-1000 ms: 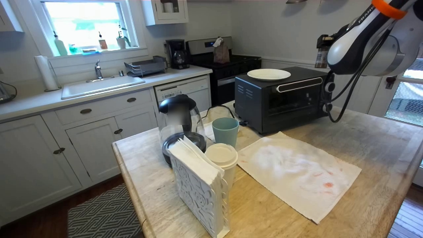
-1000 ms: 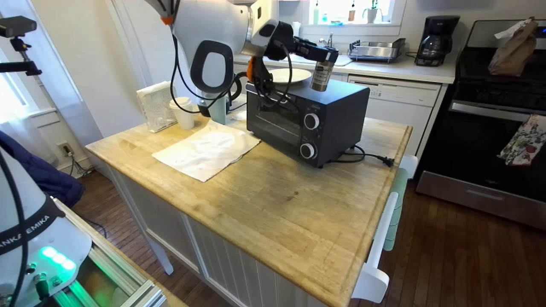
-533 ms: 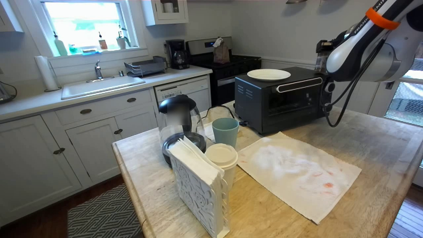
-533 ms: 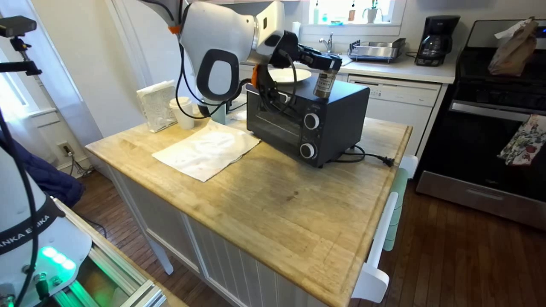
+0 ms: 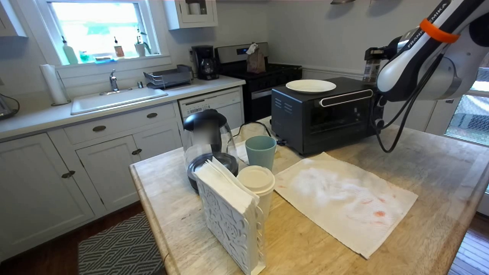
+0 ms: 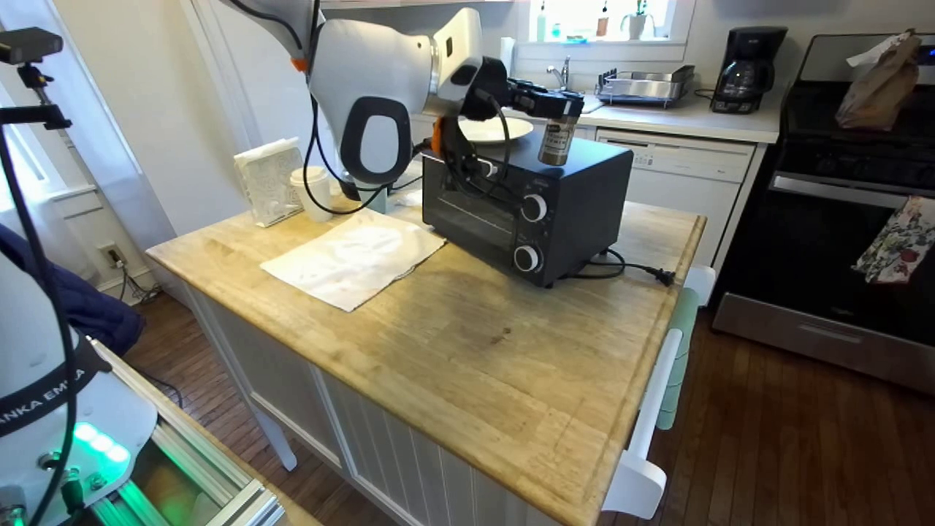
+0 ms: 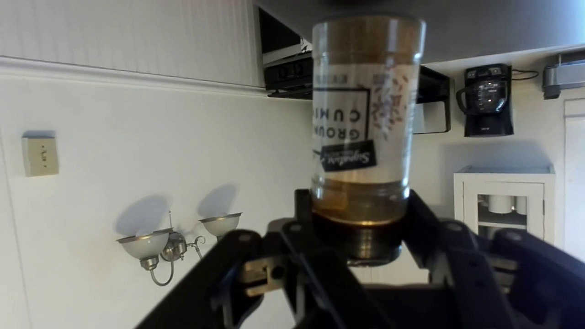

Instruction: Pick up the spice upside placed spice bottle and place it upright on top of the microwave

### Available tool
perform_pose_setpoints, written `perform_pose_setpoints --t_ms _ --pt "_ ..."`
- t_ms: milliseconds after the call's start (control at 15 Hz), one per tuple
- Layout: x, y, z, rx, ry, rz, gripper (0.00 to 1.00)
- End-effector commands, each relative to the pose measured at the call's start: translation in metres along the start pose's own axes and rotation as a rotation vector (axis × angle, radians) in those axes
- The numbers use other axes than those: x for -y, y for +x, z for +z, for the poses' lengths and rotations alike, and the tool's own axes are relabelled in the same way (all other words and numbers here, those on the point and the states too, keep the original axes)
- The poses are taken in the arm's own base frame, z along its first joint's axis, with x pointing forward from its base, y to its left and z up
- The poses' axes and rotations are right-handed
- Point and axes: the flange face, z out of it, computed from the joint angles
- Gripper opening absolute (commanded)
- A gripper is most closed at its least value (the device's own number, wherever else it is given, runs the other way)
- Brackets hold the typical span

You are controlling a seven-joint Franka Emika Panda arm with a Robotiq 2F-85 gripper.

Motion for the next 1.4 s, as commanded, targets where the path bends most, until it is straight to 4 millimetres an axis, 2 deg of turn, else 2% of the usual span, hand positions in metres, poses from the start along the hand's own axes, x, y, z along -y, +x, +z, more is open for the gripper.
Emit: perform_pose_setpoints --t_ms 0,67,133,200,267,533,800,1200,1333 --pt "-0.005 -0.003 0.007 -0.042 0.006 -0.015 0.25" --pt "-0.006 -0.005 0.007 -0.044 0.005 -0.018 0.25" --pt "-0.007 -0.005 0.006 -0.047 0.004 -0.015 0.31" --pt "-0.007 -0.005 0.006 -0.043 -0.002 -0.016 0.75" --pt "-0.008 -0.004 0.005 -0.044 -0.005 -0.015 0.76" --pt "-0.016 0.005 0.000 -0.023 -0.010 -0.009 1.00" --pt "-0.030 0.022 -0.003 0.038 -0.019 0.003 1.00" --pt "-0.056 0.060 -0.014 0.136 -0.033 0.027 1.00" --pt "-0.059 0.069 -0.013 0.162 -0.034 0.045 1.00"
